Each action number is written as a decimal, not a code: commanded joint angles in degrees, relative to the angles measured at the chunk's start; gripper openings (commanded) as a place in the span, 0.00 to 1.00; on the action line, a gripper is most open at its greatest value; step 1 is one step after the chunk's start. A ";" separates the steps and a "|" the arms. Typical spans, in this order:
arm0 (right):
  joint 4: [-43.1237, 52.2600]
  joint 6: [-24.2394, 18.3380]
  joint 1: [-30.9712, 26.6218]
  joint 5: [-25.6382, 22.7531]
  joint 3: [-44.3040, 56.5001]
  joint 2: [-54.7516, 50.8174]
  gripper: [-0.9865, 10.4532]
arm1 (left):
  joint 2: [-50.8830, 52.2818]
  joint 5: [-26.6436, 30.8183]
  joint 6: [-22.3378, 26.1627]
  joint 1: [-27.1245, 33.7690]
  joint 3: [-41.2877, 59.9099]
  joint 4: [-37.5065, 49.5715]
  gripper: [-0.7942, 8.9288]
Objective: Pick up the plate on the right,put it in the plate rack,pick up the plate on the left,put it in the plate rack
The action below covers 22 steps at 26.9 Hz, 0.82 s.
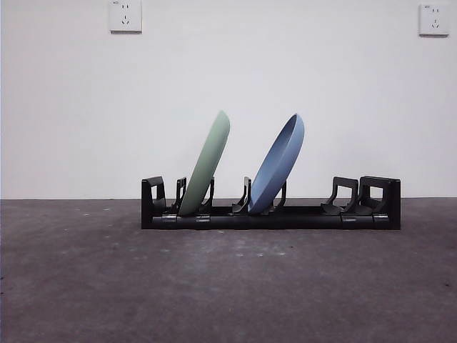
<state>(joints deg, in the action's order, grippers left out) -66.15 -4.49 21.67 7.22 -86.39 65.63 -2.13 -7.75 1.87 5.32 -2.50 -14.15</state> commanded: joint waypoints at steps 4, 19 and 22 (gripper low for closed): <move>3.45 -3.52 -2.60 -4.26 0.52 -4.11 0.09 | -0.76 -0.17 -0.37 0.15 0.52 0.39 0.08; 49.35 -2.99 -18.71 -3.21 58.80 -50.18 0.09 | -1.05 -0.17 -0.35 0.15 0.52 0.37 0.08; 52.28 -2.97 -18.71 -3.21 67.08 -54.45 0.09 | -1.05 -0.15 -0.35 0.15 0.52 0.37 0.08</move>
<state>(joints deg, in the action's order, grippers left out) -14.72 -7.92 3.03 4.27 -22.22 12.12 -3.18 -7.75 1.87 5.32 -2.50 -14.17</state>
